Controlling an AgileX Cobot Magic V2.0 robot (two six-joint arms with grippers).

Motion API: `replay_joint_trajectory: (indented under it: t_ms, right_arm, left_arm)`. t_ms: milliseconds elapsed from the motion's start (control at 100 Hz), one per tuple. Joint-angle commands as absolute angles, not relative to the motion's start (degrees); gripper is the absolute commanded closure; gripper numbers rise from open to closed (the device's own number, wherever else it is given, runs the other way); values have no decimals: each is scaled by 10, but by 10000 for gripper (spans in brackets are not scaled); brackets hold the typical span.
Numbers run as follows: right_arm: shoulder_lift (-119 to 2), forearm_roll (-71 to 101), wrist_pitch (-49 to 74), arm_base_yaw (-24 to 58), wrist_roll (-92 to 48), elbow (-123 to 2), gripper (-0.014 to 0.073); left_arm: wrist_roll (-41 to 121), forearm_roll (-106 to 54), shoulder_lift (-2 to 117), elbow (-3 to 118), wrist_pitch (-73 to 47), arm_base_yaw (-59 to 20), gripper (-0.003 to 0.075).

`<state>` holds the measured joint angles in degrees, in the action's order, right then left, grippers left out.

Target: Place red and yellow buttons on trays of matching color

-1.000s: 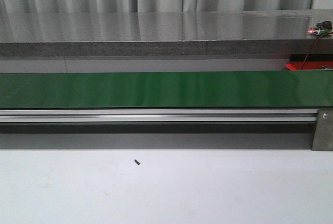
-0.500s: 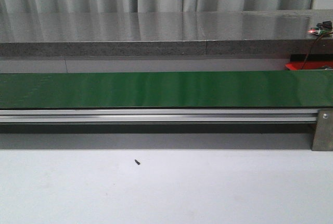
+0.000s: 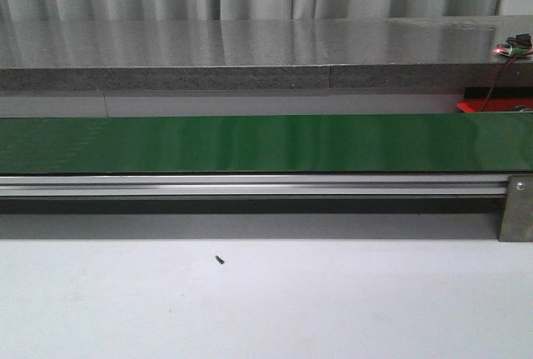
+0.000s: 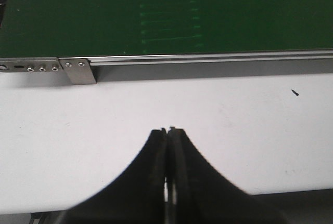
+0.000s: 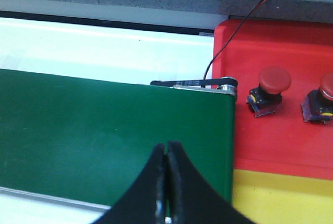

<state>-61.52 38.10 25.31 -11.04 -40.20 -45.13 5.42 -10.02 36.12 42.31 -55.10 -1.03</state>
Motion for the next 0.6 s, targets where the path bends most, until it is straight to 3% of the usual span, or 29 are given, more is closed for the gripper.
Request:
replay_joint_trajectory:
  t_ms: [0, 100, 340, 590]
  right_arm:
    - [-572, 390, 216, -104, -394, -444, 651]
    - [-531, 349, 193, -89, -331, -417, 651]
    - [-460, 88, 184, -79, -30, -371, 651]
    - [-405, 51, 156, -79, -16, -318, 651]
  left_arm:
    - [55, -110, 361, 437, -520, -16, 740]
    - [55, -110, 361, 437, -520, -16, 740]
    - [55, -110, 361, 437, -520, -16, 740]
    - [55, -110, 361, 437, -520, -16, 740]
